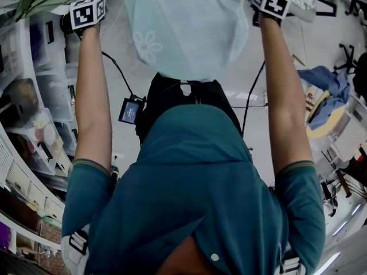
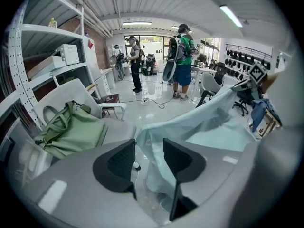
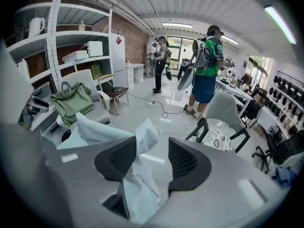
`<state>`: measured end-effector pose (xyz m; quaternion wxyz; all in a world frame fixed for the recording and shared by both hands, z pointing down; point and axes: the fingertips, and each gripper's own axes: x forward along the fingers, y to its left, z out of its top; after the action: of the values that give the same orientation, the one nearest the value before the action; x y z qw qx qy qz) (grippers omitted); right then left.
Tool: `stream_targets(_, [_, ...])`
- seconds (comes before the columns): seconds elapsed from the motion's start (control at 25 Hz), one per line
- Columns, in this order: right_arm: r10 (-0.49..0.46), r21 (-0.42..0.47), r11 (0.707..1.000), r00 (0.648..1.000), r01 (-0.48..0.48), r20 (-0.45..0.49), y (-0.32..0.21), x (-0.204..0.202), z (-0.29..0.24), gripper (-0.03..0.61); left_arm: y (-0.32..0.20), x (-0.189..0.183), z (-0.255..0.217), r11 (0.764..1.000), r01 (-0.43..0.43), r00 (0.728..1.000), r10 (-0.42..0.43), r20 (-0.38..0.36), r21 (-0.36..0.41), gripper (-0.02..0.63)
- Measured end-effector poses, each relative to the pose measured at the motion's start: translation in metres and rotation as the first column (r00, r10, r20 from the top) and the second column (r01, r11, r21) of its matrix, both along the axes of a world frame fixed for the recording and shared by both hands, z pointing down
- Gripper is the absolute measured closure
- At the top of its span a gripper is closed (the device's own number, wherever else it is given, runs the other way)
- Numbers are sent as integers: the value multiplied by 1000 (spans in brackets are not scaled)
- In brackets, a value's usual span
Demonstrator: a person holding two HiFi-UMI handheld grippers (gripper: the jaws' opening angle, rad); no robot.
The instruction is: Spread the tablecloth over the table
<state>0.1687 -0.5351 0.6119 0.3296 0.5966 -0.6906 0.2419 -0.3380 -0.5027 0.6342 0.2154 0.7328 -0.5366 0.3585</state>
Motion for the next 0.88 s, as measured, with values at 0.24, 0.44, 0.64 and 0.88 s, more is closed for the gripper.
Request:
stream_targets(0.24, [-5,-1,1000,1000,5,-2,7,1,-3,360,6,7,-27,998,-7,1000,8,-15,61,433])
stream_targets(0.44, [38,30,999,996,-35,-84,12,14,-16,360,16,9,-55,993,-11,1000,13,-14,116,434])
stream_targets(0.64, [-59,-40,998,990,54,-132,15,8,-17,360,26,5,-86,985,-9,1000,10,-8,173,436])
stream_targets(0.88, [-5,25,1000,989,9,-149,8,32,-54,362,41,2,-120,972,3,1000,-2,-2,236,437])
